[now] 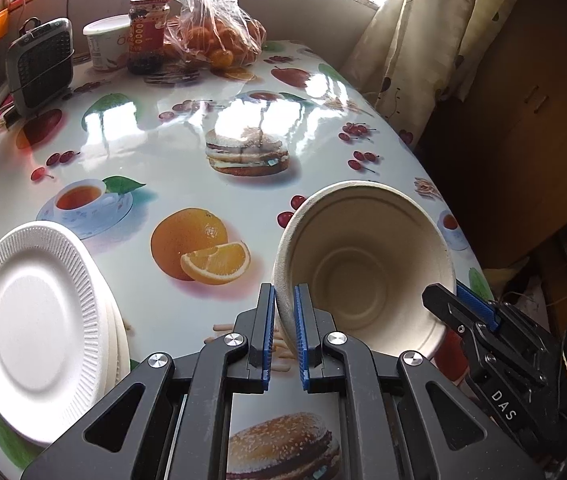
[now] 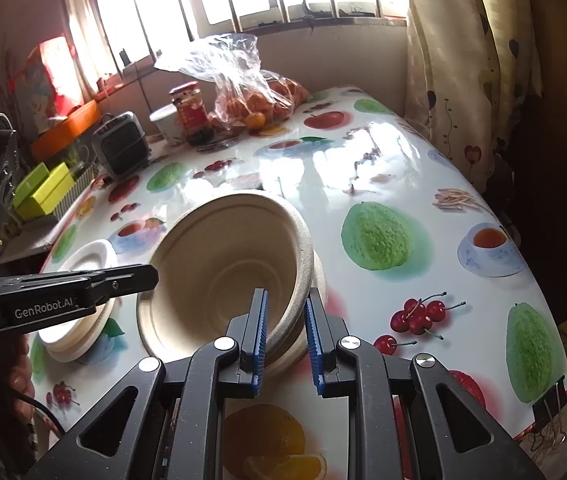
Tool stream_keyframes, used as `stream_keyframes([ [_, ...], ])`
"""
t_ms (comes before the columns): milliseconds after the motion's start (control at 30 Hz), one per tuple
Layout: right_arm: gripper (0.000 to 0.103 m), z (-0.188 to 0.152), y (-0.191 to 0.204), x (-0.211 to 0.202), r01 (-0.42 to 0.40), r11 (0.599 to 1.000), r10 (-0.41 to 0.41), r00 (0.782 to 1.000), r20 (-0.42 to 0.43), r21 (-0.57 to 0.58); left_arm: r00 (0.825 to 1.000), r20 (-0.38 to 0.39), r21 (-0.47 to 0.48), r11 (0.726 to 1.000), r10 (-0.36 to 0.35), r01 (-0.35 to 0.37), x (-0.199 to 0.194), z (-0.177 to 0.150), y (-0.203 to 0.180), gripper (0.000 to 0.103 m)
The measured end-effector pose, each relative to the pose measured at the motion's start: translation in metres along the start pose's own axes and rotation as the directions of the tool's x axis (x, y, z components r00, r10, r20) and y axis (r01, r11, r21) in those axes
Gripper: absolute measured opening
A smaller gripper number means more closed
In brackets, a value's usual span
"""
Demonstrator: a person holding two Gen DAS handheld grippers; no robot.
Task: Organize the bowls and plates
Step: 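Lift the beige bowl stack with both grippers and carry it toward the plates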
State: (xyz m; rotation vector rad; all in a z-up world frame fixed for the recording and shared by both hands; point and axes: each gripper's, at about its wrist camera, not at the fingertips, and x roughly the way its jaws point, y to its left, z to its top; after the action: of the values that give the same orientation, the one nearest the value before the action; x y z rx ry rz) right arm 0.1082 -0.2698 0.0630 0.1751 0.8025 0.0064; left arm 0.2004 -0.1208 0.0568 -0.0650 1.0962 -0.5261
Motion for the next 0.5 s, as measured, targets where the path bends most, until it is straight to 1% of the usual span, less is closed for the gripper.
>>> stream_keyframes([
  [500,0.018,-0.0032,-0.001,0.0049,0.014,1.0,-0.014,1.0,-0.012,0.002,1.0,-0.023,0.001,1.0,-0.001,0.001,0.0087,-0.0009,-0.0003,0.01],
])
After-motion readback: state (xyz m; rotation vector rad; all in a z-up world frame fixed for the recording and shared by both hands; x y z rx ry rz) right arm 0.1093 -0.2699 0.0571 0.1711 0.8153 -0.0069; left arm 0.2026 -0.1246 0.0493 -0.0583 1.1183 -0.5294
